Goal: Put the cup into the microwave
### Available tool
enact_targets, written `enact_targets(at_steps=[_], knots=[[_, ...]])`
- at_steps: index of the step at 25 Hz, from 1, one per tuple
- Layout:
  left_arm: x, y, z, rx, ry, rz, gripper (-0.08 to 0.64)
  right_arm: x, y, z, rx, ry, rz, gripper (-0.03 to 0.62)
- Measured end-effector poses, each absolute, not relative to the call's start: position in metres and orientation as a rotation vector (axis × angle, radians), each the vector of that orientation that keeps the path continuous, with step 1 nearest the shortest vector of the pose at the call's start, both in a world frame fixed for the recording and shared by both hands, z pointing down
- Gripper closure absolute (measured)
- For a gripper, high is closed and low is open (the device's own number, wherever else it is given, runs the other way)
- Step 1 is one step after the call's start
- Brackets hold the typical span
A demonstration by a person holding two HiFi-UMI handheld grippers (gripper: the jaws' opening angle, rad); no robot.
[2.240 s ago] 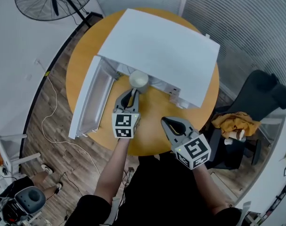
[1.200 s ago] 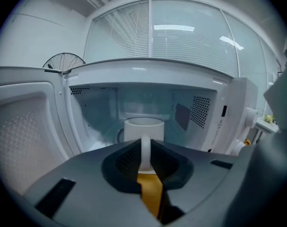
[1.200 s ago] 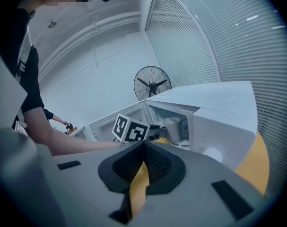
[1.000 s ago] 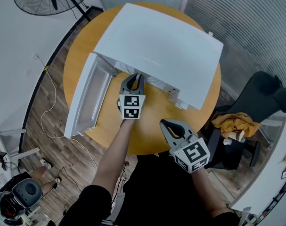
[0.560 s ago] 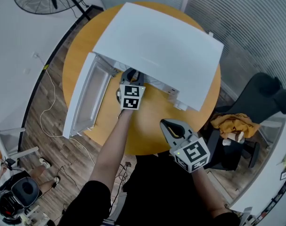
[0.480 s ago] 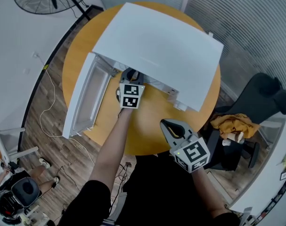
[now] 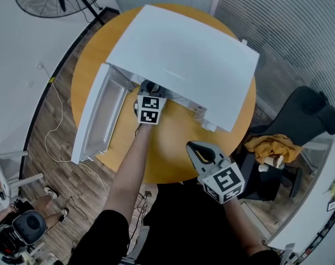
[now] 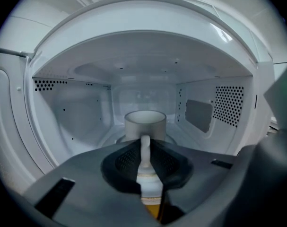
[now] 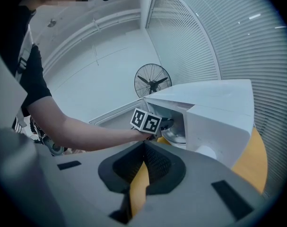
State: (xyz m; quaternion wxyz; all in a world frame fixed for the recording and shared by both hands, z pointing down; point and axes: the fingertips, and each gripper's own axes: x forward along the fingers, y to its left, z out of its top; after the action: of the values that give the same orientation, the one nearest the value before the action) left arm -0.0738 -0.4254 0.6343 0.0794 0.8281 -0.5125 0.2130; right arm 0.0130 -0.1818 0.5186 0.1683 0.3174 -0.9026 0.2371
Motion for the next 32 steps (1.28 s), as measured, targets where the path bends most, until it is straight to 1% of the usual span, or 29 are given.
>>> enact_targets(at_steps=[9,11,19,32], knots=[[-0.071,-0.422,0.636,2.480,-1.500,0.683,0.518,0.015,-0.174,0.508,0.953,-2.552,0.640,0.583],[-0.072,-0.419,0.635,2.481,-1.495,0.684,0.505,0.014,-0.170,0.505,0.972,-2.552,0.632,0.583],[-0.087,-0.397,0.621,2.489,-1.500,0.693,0.503,0.000,-0.144,0.489,1.061,-2.552,0.587,0.583],[-0.117,-0.306,0.581,2.550,-1.431,0.658,0.503,-0.028,-0.093,0.461,1.229,-2.561,0.528,0.583]])
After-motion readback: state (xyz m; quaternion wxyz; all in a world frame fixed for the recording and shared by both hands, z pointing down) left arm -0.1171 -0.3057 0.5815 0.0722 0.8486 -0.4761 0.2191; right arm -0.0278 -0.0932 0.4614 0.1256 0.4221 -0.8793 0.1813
